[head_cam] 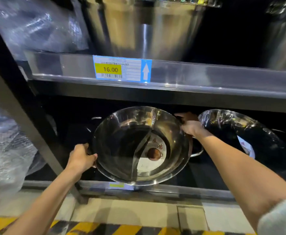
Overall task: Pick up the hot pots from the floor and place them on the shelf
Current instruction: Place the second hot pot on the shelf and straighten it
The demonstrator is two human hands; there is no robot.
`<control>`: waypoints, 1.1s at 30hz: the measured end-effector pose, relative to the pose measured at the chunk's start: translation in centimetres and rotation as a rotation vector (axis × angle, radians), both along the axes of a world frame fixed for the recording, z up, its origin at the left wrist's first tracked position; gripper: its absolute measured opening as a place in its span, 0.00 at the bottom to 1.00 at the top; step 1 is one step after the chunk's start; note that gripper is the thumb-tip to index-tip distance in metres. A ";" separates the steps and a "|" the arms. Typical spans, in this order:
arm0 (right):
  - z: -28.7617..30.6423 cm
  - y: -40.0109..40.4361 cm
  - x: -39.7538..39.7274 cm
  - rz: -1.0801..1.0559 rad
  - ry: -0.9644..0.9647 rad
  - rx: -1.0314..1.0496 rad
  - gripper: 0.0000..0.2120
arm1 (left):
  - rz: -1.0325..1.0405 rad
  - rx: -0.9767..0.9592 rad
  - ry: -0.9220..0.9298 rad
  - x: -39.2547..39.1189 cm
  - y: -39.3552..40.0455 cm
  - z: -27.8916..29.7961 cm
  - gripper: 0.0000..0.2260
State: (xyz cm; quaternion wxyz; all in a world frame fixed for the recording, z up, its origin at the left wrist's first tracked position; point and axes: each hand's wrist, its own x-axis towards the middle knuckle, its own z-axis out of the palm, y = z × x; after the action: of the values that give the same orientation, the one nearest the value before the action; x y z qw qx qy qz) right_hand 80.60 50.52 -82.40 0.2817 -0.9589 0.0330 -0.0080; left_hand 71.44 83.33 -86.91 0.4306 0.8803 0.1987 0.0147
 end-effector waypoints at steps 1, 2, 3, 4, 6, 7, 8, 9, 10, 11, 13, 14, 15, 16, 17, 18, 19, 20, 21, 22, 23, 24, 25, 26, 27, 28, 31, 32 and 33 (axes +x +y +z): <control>-0.3 0.1 0.3 0.001 -0.007 -0.017 0.24 | 0.002 -0.003 -0.001 0.2 -0.1 -0.4 0.08; -0.6 0.2 0.7 -0.003 -0.004 -0.019 0.24 | 0.008 -0.003 0.003 0.3 -0.3 -0.6 0.07; -0.9 0.3 1.1 -0.003 0.000 -0.022 0.23 | 0.014 -0.005 -0.008 0.5 -0.3 -0.8 0.05; -1.1 0.3 1.4 -0.006 0.000 -0.016 0.22 | 0.021 -0.013 -0.013 0.5 -0.4 -0.9 0.03; -1.4 0.6 1.8 -0.011 0.003 -0.015 0.21 | 0.030 -0.021 -0.027 0.8 -0.6 -1.0 0.02; -1.6 0.7 2.1 -0.007 0.006 -0.030 0.20 | 0.035 -0.024 -0.036 1.0 -0.7 -1.2 0.02; -1.8 0.9 2.4 0.003 0.012 -0.050 0.19 | 0.045 -0.031 -0.037 1.1 -0.9 -1.4 0.03; -1.9 1.0 2.7 0.005 0.018 -0.060 0.17 | 0.056 -0.036 -0.043 1.1 -1.2 -1.5 0.04; -1.9 1.1 2.9 0.004 0.033 -0.054 0.17 | 0.069 -0.042 -0.047 1.1 -1.5 -1.6 0.05; -1.9 1.2 2.9 0.001 0.054 -0.063 0.19 | 0.084 -0.044 -0.054 1.1 -1.9 -1.7 0.05; -2.1 0.8 3.2 -0.004 0.071 -0.111 0.24 | 0.117 -0.034 -0.057 1.1 -2.5 -1.5 0.06; -2.0 0.5 2.8 -0.020 0.062 -0.118 0.26 | 0.137 -0.035 -0.052 1.0 -2.7 -1.4 0.07; -2.1 -0.1 2.4 -0.050 0.034 -0.110 0.26 | 0.156 -0.042 -0.045 1.0 -2.9 -1.4 0.07; -1.9 -0.4 1.5 -0.077 -0.026 -0.096 0.25 | 0.179 -0.055 -0.034 0.9 -3.2 -1.3 0.07; -1.6 -0.8 0.3 -0.125 -0.103 -0.074 0.24 | 0.204 -0.070 -0.025 0.9 -3.4 -1.4 0.07; -1.3 -0.9 -1.2 -0.189 -0.193 -0.059 0.21 | 0.227 -0.093 -0.013 0.8 -3.7 -1.5 0.08; -1.2 -1.1 -3.1 -0.279 -0.280 -0.069 0.17 | 0.250 -0.119 -0.001 0.8 -4.2 -1.5 0.09; -1.3 -1.1 -5.0 -0.352 -0.355 -0.080 0.14 | 0.273 -0.146 0.006 0.8 -4.6 -1.6 0.10; -1.8 -1.0 -7.0 -0.388 -0.405 -0.080 0.11 | 0.296 -0.163 0.011 0.9 -5.0 -1.7 0.11; -2.8 -0.7 -8.9 -0.390 -0.396 -0.069 0.10 | 0.313 -0.171 0.017 0.9 -5.4 -1.6 0.13; -3.9 -0.4 -10.3 -0.364 -0.340 -0.045 0.11 | 0.317 -0.182 0.022 0.9 -5.7 -1.6 0.14; -5.0 -0.1 -11.2 -0.315 -0.248 -0.012 0.14 | 0.304 -0.210 0.029 1.0 -5.8 -1.5 0.14; -6.0 0.2 -11.6 -0.266 -0.140 0.053 0.18 | 0.275 -0.248 0.027 1.0 -5.8 -1.5 0.13; -6.6 0.5 -11.6 -0.234 -0.036 0.177 0.23 | 0.244 -0.285 0.018 1.0 -5.5 -1.4 0.12; -6.9 0.9 -11.4 -0.219 0.039 0.343 0.27 | 0.223 -0.312 -0.002 1.0 -5.1 -1.4 0.12; -7.1 1.1 -11.0 -0.222 0.076 0.499 0.29 | 0.208 -0.326 -0.027 0.9 -4.5 -1.4 0.14; -7.6 1.3 -9.5 -0.260 0.067 0.713 0.31 | 0.123 -0.304 -0.076 1.1 -2.9 -1.5 0.24; -7.7 1.4 -9.0 -0.265 0.063 0.737 0.30 | 0.093 -0.297 -0.077 1.2 -2.6 -1.4 0.24; -7.5 1.5 -8.6 -0.256 0.065 0.760 0.29 | 0.062 -0.293 -0.074 1.4 -2.3 -1.4 0.22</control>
State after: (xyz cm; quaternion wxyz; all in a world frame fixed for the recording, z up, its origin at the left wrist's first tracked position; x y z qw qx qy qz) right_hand 71.99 52.01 -89.92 0.6117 -0.7744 0.1619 0.0001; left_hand 72.86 80.98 -88.27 0.5608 0.8003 0.2097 0.0314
